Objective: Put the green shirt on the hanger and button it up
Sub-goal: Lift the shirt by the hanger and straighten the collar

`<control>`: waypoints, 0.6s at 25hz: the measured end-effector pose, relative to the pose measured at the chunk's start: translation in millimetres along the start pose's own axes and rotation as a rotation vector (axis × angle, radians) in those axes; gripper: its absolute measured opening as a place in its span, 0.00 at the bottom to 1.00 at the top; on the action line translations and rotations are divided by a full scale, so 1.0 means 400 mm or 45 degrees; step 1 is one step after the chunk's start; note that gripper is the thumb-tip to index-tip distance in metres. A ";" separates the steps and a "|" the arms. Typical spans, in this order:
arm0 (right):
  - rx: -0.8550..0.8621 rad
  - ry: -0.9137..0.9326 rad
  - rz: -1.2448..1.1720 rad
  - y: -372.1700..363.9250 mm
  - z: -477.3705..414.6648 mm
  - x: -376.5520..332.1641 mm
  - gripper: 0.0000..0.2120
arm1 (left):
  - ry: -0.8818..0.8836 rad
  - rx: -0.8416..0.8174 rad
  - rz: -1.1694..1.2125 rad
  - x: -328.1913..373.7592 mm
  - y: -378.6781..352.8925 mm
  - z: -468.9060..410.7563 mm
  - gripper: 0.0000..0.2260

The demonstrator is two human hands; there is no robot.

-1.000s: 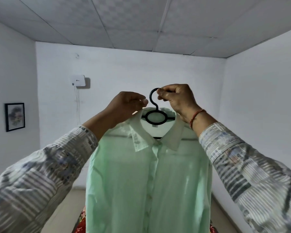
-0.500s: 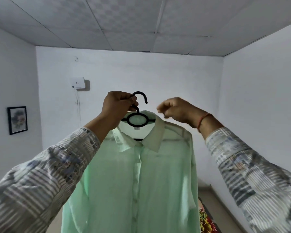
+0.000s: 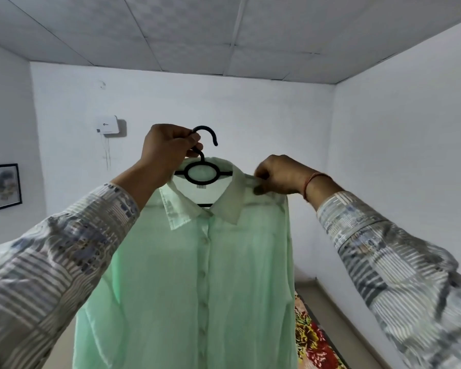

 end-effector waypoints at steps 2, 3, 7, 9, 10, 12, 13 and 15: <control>-0.052 -0.039 0.084 0.008 0.020 -0.009 0.11 | -0.011 -0.021 0.001 0.003 0.025 0.002 0.04; -0.036 -0.038 0.116 0.008 0.028 -0.026 0.12 | -0.009 -0.034 0.015 0.006 0.037 0.005 0.04; 0.068 -0.060 0.035 0.002 0.044 -0.090 0.21 | 0.021 -0.108 0.074 0.034 0.075 0.024 0.07; 0.050 -0.081 -0.134 0.005 0.058 -0.123 0.25 | 0.020 -0.160 0.113 0.054 0.094 0.048 0.09; 0.076 -0.057 -0.229 0.008 0.066 -0.144 0.26 | 0.023 -0.185 0.141 0.061 0.104 0.062 0.10; 0.167 -0.012 -0.506 0.012 0.087 -0.194 0.26 | 0.052 -0.232 0.180 0.063 0.114 0.088 0.11; 0.215 -0.013 -0.648 0.012 0.100 -0.222 0.25 | 0.078 -0.257 0.199 0.060 0.116 0.101 0.10; 0.290 0.002 -0.739 0.013 0.125 -0.280 0.20 | 0.127 -0.311 0.252 0.044 0.112 0.127 0.10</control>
Point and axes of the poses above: each hand's wrist, its own z-axis away from the middle knuckle, its own y-axis out of the back of the hand, x = y × z, the point moved 3 cm from there along -z, towards the middle knuckle, and after that the axes turned 10 degrees about y, right-handed, at the moved point
